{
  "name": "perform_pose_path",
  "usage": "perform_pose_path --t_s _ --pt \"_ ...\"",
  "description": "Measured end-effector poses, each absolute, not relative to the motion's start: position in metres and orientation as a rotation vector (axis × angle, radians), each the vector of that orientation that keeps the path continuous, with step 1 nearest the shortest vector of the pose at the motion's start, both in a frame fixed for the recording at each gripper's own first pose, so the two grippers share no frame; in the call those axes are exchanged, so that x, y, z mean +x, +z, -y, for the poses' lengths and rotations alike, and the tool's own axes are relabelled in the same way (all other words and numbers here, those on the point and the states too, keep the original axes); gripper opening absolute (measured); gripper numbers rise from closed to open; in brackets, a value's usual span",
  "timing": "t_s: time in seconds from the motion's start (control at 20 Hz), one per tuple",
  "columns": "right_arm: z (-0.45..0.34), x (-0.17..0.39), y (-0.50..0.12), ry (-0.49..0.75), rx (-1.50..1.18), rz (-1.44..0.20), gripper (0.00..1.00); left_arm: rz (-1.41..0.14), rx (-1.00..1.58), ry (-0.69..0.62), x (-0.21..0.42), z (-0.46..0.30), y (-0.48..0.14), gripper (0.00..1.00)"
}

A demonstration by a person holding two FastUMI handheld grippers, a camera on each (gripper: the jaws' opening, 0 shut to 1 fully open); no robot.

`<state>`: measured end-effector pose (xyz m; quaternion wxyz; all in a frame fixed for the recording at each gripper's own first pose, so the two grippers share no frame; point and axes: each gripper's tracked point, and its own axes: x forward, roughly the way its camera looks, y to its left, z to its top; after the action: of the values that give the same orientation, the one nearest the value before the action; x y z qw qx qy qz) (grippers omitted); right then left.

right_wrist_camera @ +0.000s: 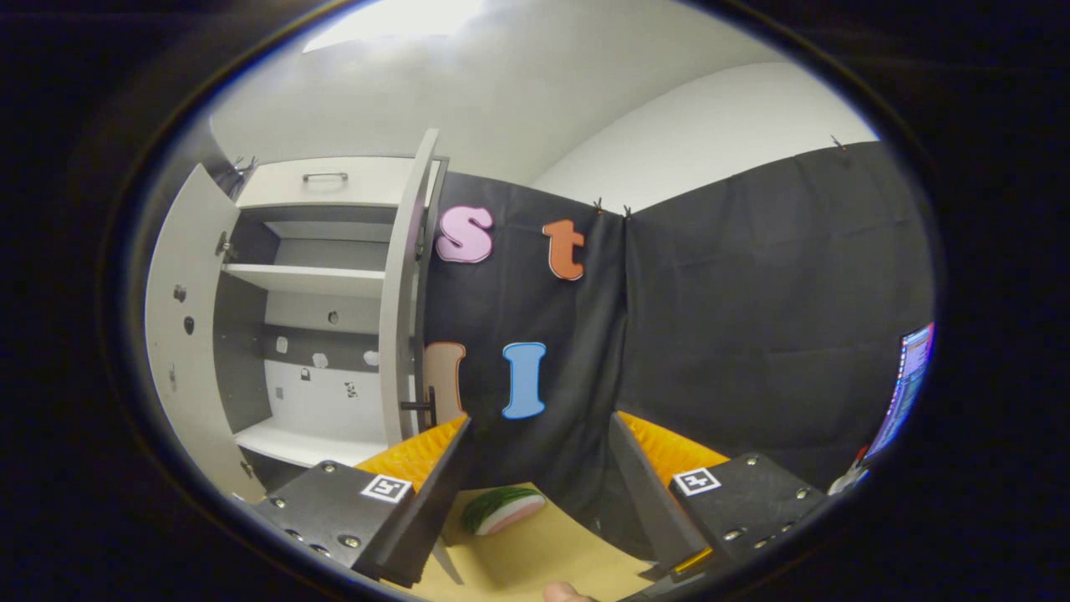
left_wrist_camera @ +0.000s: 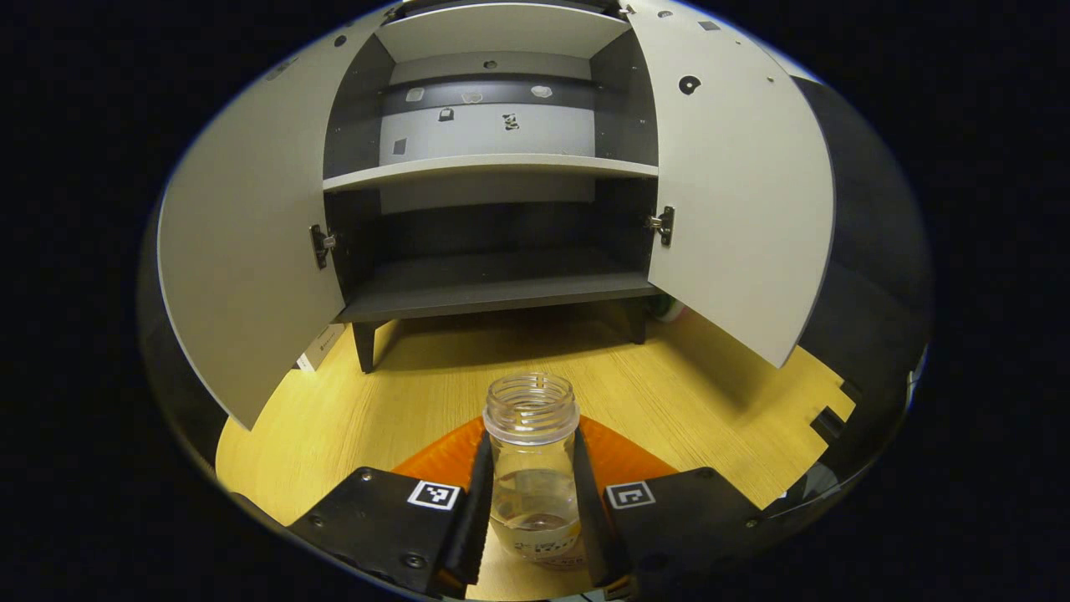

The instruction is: Grasp the bottle in the cabinet with the left hand and place it on the coaster, then close the right door with the right hand and the left door with the left hand.

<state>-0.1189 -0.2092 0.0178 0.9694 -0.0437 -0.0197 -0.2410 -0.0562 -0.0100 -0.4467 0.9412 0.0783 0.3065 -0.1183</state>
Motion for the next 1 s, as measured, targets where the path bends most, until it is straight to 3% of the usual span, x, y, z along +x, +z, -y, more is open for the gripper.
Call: perform_pose_path --t_s 1.0 --pt "0.204 -0.121 0.015 -0.478 -0.092 0.038 0.98 -0.638 0.152 -0.23 -0.067 0.002 -0.444 0.57"
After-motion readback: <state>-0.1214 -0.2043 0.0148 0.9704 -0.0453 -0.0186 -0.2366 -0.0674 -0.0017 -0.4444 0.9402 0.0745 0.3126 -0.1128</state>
